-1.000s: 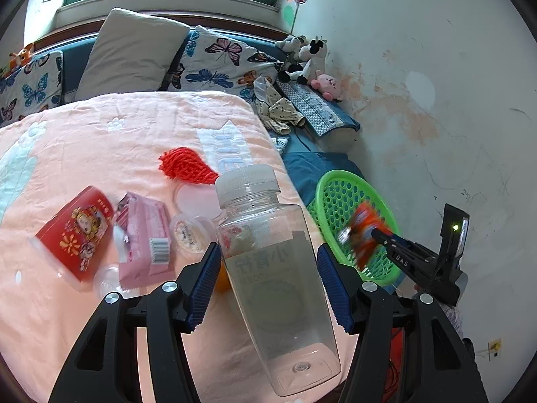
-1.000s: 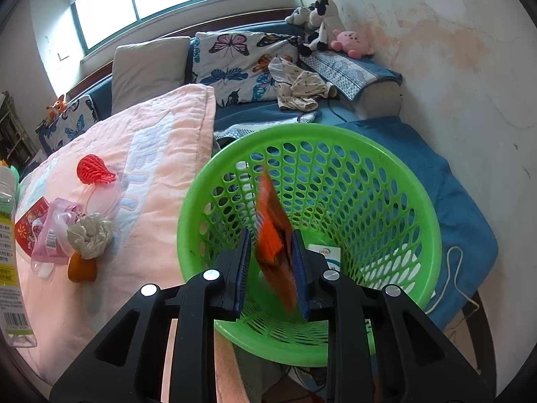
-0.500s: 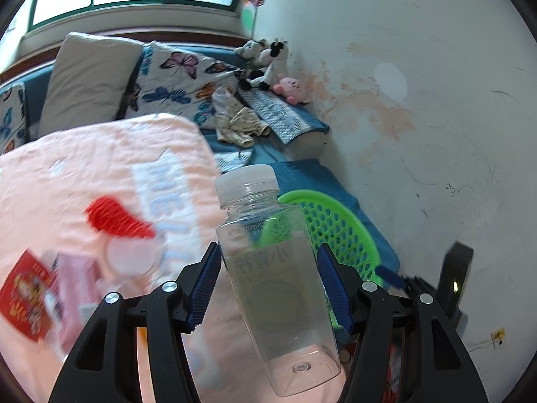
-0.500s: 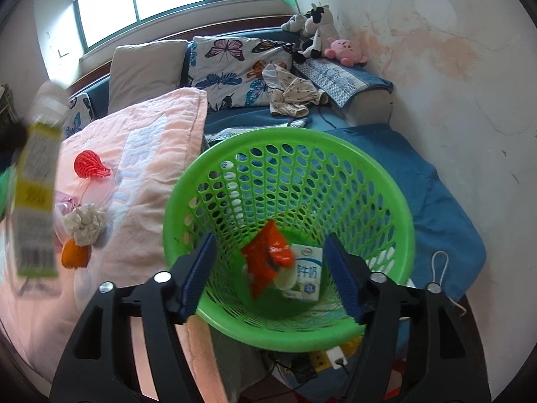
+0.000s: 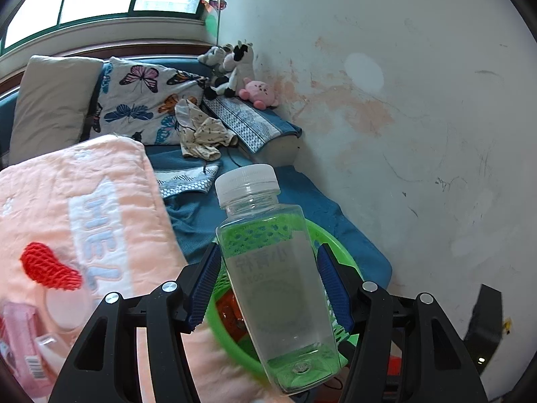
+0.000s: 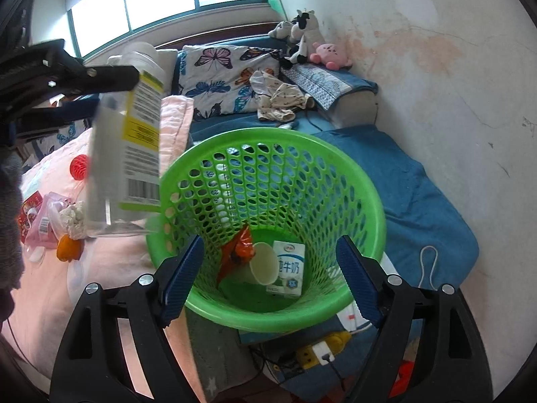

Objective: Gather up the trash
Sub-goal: 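Lower the clear plastic bottle into the green basket and open the left tool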

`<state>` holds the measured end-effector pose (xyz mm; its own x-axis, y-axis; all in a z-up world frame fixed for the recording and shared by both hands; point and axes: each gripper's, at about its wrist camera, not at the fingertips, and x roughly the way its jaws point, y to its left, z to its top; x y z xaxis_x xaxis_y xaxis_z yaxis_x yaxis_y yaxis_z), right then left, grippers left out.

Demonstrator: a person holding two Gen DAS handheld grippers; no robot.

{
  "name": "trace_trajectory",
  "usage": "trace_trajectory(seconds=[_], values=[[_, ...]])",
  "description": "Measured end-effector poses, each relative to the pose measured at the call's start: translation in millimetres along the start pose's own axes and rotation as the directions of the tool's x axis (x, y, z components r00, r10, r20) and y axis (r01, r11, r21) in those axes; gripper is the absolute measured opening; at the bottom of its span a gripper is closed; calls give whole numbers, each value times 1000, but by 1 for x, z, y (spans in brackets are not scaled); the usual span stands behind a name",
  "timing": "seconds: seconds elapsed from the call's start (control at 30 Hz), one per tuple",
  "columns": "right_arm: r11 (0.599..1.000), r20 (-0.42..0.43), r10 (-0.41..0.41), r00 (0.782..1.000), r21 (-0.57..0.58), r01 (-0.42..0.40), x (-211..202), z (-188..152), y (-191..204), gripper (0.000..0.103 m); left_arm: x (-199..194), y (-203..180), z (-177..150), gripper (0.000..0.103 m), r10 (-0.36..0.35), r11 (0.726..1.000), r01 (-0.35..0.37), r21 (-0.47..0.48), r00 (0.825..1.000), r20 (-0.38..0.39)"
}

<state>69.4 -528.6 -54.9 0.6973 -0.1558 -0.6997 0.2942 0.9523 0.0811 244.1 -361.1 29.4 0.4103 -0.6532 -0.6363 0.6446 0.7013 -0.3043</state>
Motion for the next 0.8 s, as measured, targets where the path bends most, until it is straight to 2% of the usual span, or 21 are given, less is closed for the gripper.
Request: trace_trajectory(seconds=[0.2, 0.4, 0.6, 0.8], values=[[999, -13, 3, 1000, 37, -2, 5, -4, -11, 82, 27, -1, -8, 58, 8, 1000, -8, 2, 999, -42], [999, -10, 7, 1000, 40, -7, 6, -5, -11, 82, 34, 0, -13, 61, -2, 1000, 3, 12, 998, -58], [1000, 4, 17, 1000, 22, -17, 0, -5, -1, 82, 14, 7, -19, 61, -7, 1000, 8, 15, 999, -46], [999, 27, 49, 998, -8, -48, -12, -7, 22, 85, -26, 25, -30, 61, 38, 999, -38, 22, 999, -16]])
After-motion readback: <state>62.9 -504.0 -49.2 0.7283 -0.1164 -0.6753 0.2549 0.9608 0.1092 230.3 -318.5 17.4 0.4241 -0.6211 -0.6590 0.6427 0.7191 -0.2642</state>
